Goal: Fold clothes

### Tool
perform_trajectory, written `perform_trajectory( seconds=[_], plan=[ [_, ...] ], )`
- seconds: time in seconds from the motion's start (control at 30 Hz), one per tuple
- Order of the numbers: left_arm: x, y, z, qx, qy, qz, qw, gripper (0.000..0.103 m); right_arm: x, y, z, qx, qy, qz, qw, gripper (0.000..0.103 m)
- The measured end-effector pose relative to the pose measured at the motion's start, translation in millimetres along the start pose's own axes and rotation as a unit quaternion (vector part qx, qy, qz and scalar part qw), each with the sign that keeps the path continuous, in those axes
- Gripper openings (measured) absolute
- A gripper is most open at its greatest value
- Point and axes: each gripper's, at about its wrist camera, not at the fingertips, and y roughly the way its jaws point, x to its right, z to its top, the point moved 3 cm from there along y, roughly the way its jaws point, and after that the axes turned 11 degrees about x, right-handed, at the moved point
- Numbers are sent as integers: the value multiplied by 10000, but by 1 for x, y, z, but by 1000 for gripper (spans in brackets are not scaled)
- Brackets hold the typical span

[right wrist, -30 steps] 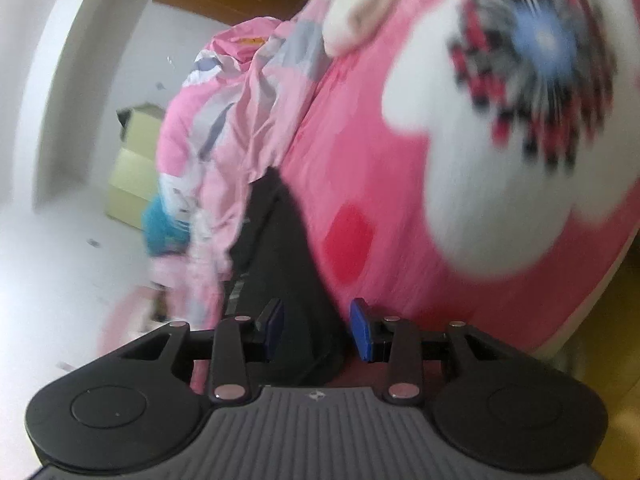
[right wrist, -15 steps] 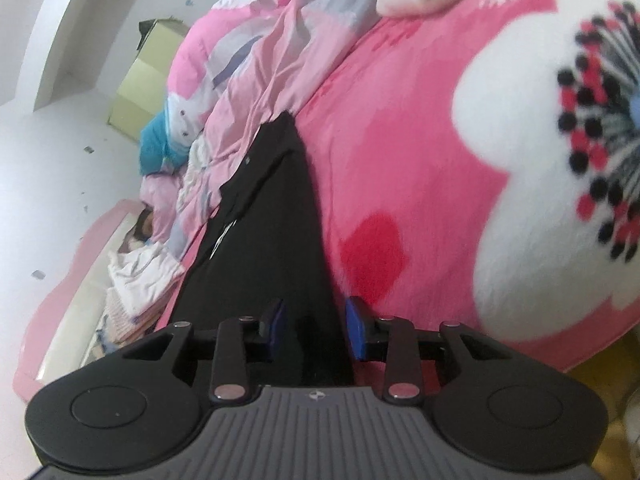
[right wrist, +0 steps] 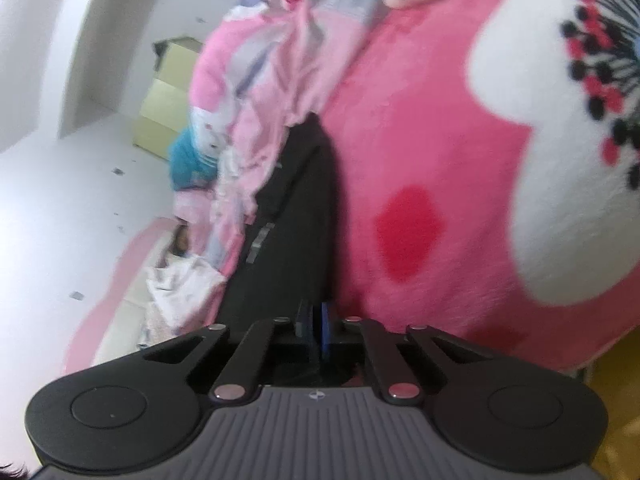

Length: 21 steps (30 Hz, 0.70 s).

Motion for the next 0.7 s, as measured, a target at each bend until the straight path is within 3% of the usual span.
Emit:
perform_trajectory(
  seconds=[0.17, 0.33, 0.5, 0.7],
  plan=[
    [3, -19, 8, 524, -8, -49, 9986, 4, -34, -13, -4, 500, -94, 438, 9977, 2],
    [11, -48, 16, 1079, 24, -328, 9936, 4, -68, -25, -10, 971, -95, 985, 9903, 1],
    [13, -71, 23, 1291, -135, -583, 9898, 4, -84, -32, -19, 1266, 101, 1546, 9798, 1],
    [13, -95, 28, 1453, -150, -742, 9865, 4, -90, -51, -30, 1508, 282, 1764, 9723, 1]
  ],
)
